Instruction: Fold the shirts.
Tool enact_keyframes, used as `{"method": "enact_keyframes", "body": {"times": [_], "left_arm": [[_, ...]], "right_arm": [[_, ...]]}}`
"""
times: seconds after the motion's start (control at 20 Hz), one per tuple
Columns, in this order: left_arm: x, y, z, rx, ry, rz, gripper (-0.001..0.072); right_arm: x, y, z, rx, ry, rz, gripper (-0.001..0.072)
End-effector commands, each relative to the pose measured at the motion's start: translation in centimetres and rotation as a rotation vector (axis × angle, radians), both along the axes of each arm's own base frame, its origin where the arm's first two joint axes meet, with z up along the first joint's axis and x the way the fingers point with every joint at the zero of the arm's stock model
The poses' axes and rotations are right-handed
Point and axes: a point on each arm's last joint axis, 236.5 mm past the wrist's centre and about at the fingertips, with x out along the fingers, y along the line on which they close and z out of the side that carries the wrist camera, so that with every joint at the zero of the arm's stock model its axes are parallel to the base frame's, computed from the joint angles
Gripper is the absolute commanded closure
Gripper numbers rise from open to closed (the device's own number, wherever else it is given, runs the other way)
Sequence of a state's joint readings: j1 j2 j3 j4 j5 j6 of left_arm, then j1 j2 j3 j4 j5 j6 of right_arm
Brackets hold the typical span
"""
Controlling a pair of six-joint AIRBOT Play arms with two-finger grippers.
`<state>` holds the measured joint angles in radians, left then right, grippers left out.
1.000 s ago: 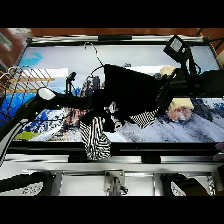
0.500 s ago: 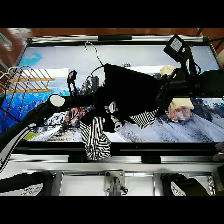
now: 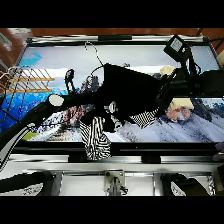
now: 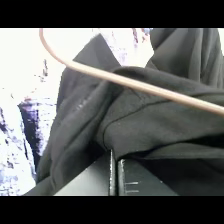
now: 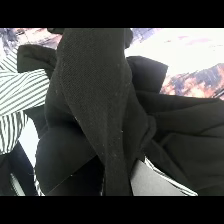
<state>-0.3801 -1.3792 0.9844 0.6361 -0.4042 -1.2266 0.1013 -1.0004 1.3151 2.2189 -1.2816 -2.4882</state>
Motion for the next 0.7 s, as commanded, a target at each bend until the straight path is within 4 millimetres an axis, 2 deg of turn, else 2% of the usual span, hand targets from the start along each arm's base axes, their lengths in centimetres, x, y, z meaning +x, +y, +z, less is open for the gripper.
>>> {"method": "enact_keyframes", "body": {"times": [0.0, 0.2, 0.35, 0.5, 0.65], "left_arm": [[0.8, 1.4, 0.8, -0.006, -0.015, 0.033, 0.0655], [2.2, 4.9, 3.1, -0.02, -0.057, 0.106, 0.0655], [2.5, 7.8, 2.6, -0.028, -0.01, 0.133, 0.0655], [1.7, 8.3, 1.3, -0.034, 0.058, 0.105, 0.0655], [1.4, 8.1, 1.0, -0.034, 0.07, 0.092, 0.0656]], "right_arm": [[0.0, 0.0, 0.0, 0.0, 0.0, 0.0, 0.0634], [0.3, 0.0, 0.2, 0.006, -0.012, -0.008, 0.0634], [0.5, 0.6, 1.1, 0.041, -0.04, 0.003, 0.0634], [0.8, 1.6, 2.5, 0.098, -0.081, 0.02, 0.0634], [0.5, 2.7, 3.8, 0.162, -0.1, 0.047, 0.0635]]}}
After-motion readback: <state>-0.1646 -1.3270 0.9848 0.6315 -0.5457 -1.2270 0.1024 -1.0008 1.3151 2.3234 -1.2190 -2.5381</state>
